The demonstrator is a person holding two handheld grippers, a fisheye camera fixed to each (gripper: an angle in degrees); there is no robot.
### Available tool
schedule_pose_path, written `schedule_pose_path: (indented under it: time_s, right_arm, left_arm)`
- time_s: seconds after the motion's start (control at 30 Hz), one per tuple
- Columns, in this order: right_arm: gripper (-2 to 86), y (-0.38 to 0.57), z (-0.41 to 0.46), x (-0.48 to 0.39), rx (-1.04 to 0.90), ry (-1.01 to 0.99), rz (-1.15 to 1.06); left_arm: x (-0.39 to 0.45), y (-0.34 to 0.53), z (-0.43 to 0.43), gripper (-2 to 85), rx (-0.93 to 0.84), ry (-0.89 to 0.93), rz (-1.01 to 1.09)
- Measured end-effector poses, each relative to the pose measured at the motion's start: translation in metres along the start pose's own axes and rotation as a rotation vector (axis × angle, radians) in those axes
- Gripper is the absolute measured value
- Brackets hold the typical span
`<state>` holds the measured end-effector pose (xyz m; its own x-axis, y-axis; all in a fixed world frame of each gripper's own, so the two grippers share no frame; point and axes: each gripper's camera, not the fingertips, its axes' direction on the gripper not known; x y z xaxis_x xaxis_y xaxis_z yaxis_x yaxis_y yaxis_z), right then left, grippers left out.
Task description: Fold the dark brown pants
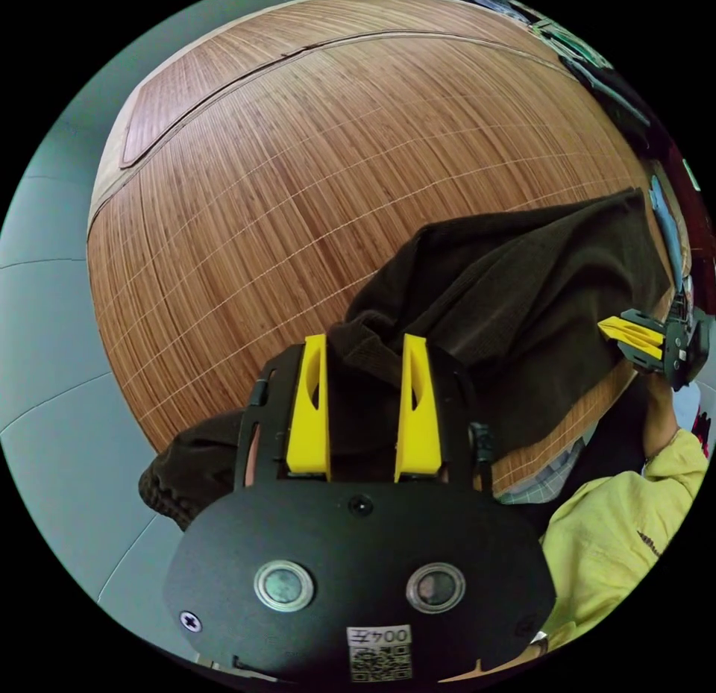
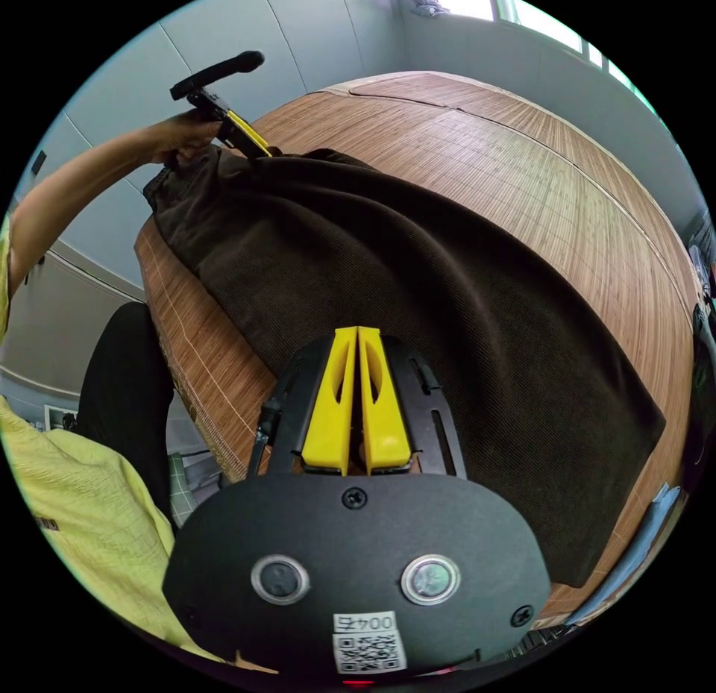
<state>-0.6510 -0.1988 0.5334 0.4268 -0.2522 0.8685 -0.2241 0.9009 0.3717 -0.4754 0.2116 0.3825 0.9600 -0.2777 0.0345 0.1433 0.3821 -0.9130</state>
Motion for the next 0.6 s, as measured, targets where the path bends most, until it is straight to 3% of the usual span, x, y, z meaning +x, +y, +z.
schedule_pose_path:
  time_s: [0.2, 0.3, 0.47, 0.6]
  right_arm:
    - [-0.7, 0.001, -0.005, 0.0, -0.004, -0.008, 0.003]
    - [-0.6, 0.001, -0.008, 0.003, -0.013, -0.025, 0.01]
    - [-0.6, 0.001, -0.014, 0.011, -0.015, -0.067, 0.027]
    - [-0.7, 0.0, -0.018, 0.012, -0.017, -0.074, 0.027]
  left_arm:
    - [0.002, -0.01, -0.012, 5.2, -0.003, -0.057, 0.04]
    - [-0.019, -0.016, -0.03, 3.7, 0.047, -0.016, -0.071]
    - [-0.078, -0.018, -0.024, 3.0, 0.144, 0.252, -0.334]
    - [-0.071, -0.02, 0.003, 3.2, 0.12, 0.196, -0.369]
